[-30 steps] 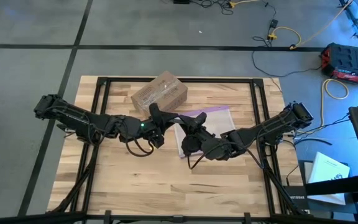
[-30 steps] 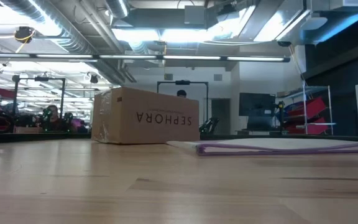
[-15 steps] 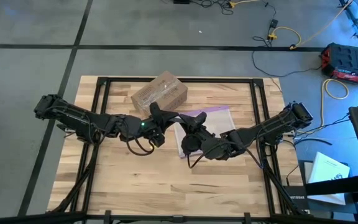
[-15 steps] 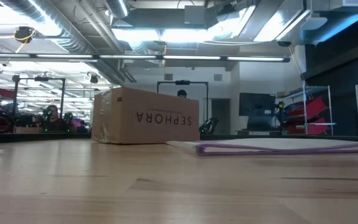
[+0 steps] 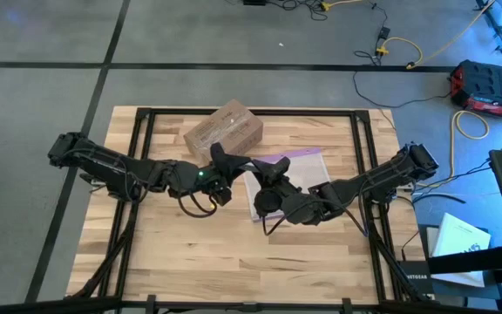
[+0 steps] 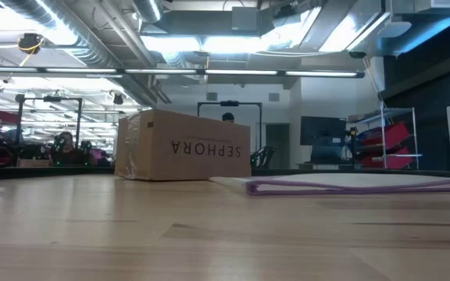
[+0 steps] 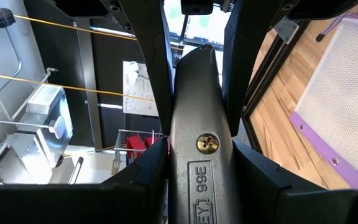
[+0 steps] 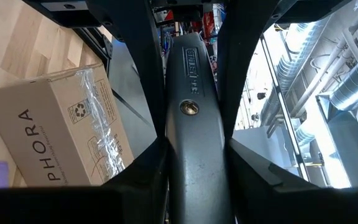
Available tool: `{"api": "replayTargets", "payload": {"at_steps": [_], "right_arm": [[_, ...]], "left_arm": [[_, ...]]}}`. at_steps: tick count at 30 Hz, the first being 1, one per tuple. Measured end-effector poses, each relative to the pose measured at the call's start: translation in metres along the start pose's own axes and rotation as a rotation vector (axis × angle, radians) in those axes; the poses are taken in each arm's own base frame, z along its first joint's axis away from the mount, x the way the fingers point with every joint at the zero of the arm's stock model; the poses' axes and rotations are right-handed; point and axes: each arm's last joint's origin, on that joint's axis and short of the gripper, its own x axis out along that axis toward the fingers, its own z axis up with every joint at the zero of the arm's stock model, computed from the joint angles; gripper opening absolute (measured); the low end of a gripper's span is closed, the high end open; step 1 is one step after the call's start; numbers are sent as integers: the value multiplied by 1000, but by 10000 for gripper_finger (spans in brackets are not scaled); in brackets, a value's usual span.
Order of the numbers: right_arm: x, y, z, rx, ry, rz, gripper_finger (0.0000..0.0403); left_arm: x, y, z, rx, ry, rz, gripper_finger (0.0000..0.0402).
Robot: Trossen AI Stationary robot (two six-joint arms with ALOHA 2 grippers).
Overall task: Unpack boxes
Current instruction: Open the cutter
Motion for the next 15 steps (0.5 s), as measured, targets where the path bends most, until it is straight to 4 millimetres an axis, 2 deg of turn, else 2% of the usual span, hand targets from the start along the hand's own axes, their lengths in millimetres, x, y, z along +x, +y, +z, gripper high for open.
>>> {"api": "replayTargets", "payload": {"at_steps": [15], "right_arm": [[0,0,0,-3,15,-8,110]], "left_arm": [[4,1,-4,5,6,2,124]]}}
